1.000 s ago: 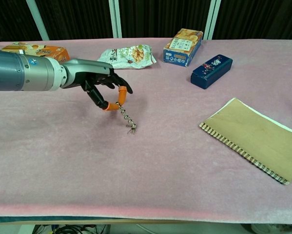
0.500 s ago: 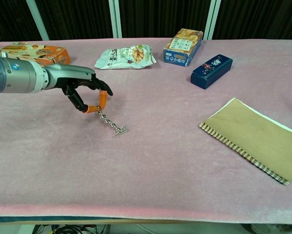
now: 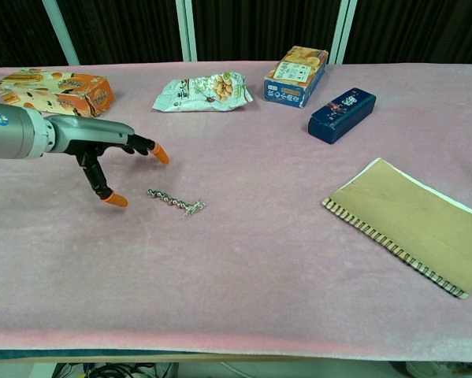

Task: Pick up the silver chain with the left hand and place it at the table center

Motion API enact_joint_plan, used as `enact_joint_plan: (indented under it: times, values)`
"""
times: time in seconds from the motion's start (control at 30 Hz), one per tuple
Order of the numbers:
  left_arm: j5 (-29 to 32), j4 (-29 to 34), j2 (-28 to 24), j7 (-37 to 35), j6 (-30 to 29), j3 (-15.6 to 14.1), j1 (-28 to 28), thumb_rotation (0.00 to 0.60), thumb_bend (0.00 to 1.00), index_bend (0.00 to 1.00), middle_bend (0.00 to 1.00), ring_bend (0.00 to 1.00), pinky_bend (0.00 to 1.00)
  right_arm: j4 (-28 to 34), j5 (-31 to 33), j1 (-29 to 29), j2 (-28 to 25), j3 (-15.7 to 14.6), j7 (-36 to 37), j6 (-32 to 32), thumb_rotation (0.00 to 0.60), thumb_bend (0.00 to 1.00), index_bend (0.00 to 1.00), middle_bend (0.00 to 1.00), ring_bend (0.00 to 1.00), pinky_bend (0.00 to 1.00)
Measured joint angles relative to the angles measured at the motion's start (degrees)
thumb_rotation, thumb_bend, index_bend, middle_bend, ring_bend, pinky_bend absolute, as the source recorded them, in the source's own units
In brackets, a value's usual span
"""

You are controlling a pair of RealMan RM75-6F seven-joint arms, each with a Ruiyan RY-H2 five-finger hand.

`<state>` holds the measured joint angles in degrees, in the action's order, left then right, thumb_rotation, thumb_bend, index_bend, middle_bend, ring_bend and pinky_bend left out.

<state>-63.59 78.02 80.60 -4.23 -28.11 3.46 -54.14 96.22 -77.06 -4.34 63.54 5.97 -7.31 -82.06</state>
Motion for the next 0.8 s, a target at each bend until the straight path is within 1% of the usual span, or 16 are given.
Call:
enact_joint_plan:
  times: [0.1, 0.2, 0.37, 0.47, 0.57, 0.7, 0.8]
  values:
    - [-1.08, 1.78, -1.8, 0.48, -3.11, 0.57, 0.72, 0.6, 0.25, 0.13, 0.02, 0.0, 0.0, -0.03, -0.04, -0.01, 0.01, -0.02, -0.03, 0.03, 0.6, 0.15, 0.04, 0.02, 0.09, 0.17]
    - [-3.45, 4.77, -4.6, 2.07, -8.68, 0.76, 2.21, 0.6, 0.25, 0.13, 0.02, 0.0, 0.0, -0.04, -0.04, 0.0, 0.02, 0.0, -0.08, -0.05, 0.6, 0.15, 0.04, 0.02, 0.09, 0.17]
    - [-8.24, 11.41, -11.01, 8.13, -19.07, -0.18, 6.28, 0.6, 0.25, 0.13, 0.02, 0.0, 0.0, 0.02, -0.08, 0.04, 0.02, 0.01, -0.25, -0.21, 0.6, 0.15, 0.04, 0.02, 0.09, 0.17]
    - [-10.67, 15.07, -15.3, 12.6, -24.94, -1.94, 10.02, 0.6, 0.25, 0.13, 0.03, 0.0, 0.0, 0.05, -0.13, 0.05, 0.02, -0.01, -0.43, -0.26, 0.6, 0.15, 0.04, 0.02, 0.09, 0.17]
    - [-12.83, 17.68, -18.11, 15.02, -31.28, -4.28, 14.98, 0.6, 0.25, 0.13, 0.03, 0.0, 0.0, 0.06, -0.23, 0.06, 0.03, -0.05, -0.58, -0.3, 0.6, 0.15, 0.04, 0.02, 0.09, 0.17]
    - [-15.19, 20.02, -21.18, 15.79, -39.8, -7.31, 22.42, 0.6, 0.25, 0.13, 0.03, 0.0, 0.0, 0.03, -0.44, 0.05, 0.08, -0.11, -0.77, -0.41, 0.6, 0.15, 0.04, 0.02, 0.09, 0.17]
    - [-17.21, 20.62, -22.85, 14.8, -46.13, -9.28, 28.03, 0.6, 0.25, 0.13, 0.03, 0.0, 0.0, 0.06, -0.58, 0.06, 0.1, -0.13, -0.84, -0.51, 0.6, 0.15, 0.04, 0.02, 0.09, 0.17]
